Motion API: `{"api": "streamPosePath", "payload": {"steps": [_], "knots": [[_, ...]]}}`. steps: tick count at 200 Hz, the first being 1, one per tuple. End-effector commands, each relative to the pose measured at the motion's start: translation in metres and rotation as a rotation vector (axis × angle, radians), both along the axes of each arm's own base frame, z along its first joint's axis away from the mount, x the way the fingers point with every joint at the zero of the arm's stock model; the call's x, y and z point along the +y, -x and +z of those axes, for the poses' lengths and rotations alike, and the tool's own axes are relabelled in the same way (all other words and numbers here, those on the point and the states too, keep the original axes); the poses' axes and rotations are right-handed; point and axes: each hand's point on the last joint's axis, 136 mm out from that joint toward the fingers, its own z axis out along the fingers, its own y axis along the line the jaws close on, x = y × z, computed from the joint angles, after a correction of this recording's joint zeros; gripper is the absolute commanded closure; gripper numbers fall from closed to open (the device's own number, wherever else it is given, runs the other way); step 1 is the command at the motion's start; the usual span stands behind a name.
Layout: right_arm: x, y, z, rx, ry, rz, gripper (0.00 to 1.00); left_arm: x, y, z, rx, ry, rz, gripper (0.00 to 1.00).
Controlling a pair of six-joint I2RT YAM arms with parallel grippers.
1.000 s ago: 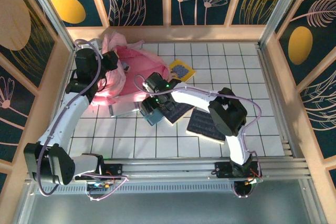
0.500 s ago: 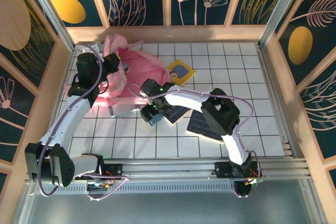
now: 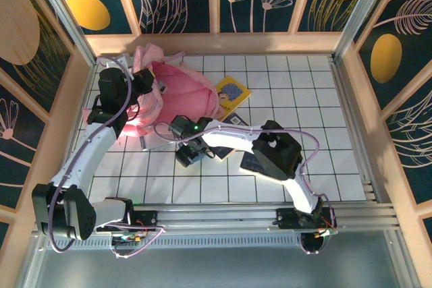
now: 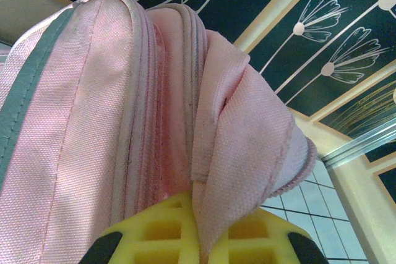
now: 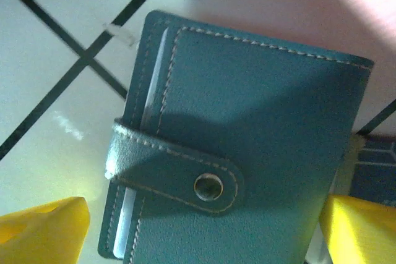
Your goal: Pack the student bag
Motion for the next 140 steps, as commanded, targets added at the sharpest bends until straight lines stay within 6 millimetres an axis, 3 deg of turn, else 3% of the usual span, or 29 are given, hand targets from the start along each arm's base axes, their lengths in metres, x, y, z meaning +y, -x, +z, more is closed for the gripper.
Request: {"api": "streamPosePath", "payload": {"steps": [1,56,83,140], "knots": [[-0.012,-0.003,0.001,-0.048,0.057,-0.036,0.05,0.003,-0.004,0.039,-0.139,0.027,0.017,1.00],[-0.007,0.008,-0.033,0.014,0.066,-0.055,0.01,0.003,-0.003,0.039,-0.138,0.024,0.014,1.00],[-0.013,0.010,-0.048,0.044,0.079,-0.087,0.02,0.003,-0.003,0.040,-0.141,0.024,0.013,1.00],[-0.026,0.012,-0.022,0.038,0.019,-0.115,0.22,0.000,-0.004,0.041,-0.143,0.027,-0.004,1.00]]}}
